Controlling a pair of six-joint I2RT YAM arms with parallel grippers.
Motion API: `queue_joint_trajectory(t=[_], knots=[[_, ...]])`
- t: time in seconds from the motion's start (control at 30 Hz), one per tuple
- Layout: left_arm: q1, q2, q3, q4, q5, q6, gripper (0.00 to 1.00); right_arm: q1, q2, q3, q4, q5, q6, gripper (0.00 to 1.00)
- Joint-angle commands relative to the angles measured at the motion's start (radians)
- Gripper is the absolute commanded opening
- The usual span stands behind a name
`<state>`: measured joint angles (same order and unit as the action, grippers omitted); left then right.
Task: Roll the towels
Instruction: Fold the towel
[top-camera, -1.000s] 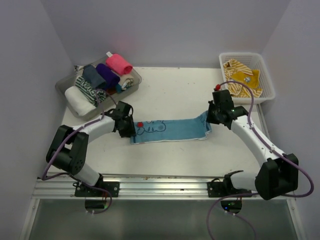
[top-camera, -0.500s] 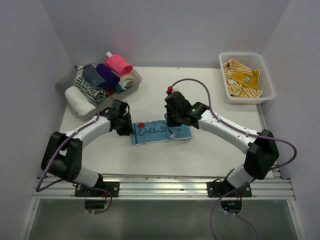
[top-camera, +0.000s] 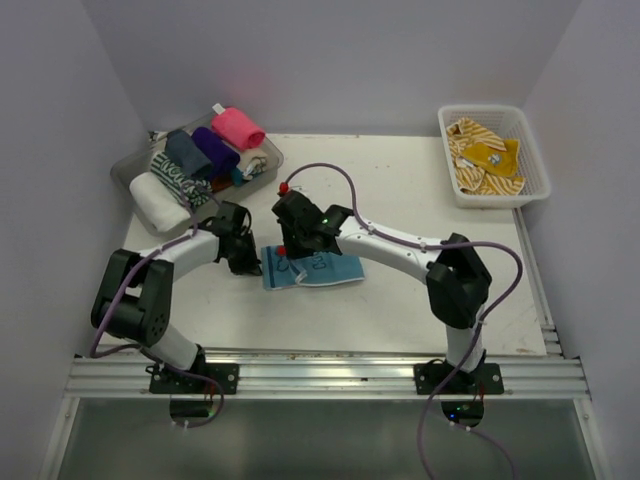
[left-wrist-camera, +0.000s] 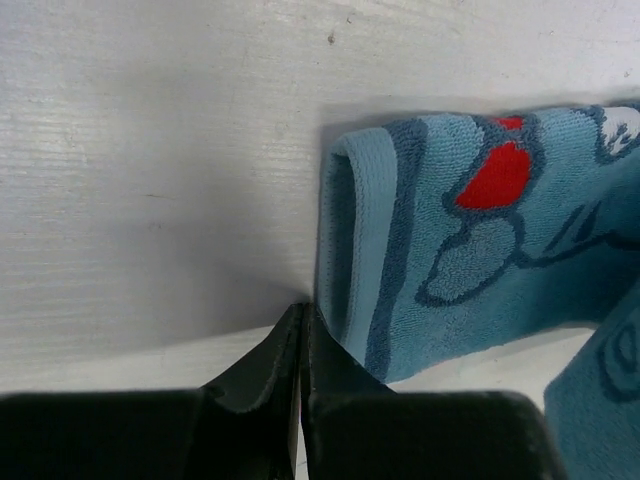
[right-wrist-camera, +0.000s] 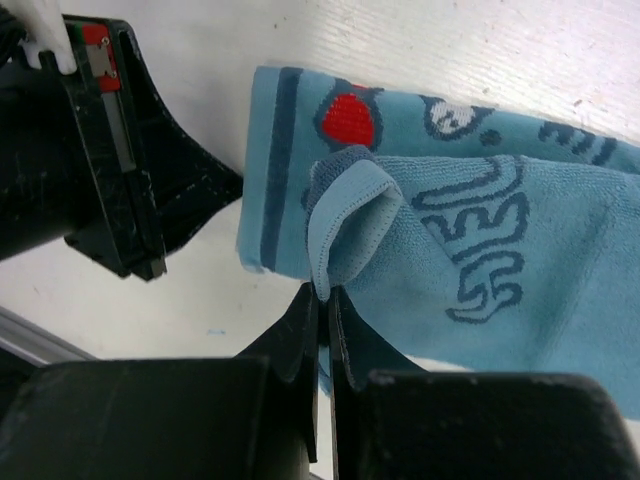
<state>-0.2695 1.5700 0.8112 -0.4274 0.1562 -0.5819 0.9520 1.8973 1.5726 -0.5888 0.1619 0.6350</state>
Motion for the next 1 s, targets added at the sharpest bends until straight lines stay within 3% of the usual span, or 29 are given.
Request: queue_joint_trajectory(t=[0.0,0.13,0.97], knots=[[0.007,0.030,0.011,0.029,0.002,0.016,0.04,0.004,0.048,0.073,0.032,-0.005,0.032,0.00],[0.007,0.038,0.008,0.036,0.009,0.013,0.00,0.010,0.101,0.139,0.023,0.008,0.038,0.00],[0.007,0.004,-0.015,0.050,0.003,-0.010,0.00,0.042,0.281,0.256,0.012,-0.036,0.049,0.00]])
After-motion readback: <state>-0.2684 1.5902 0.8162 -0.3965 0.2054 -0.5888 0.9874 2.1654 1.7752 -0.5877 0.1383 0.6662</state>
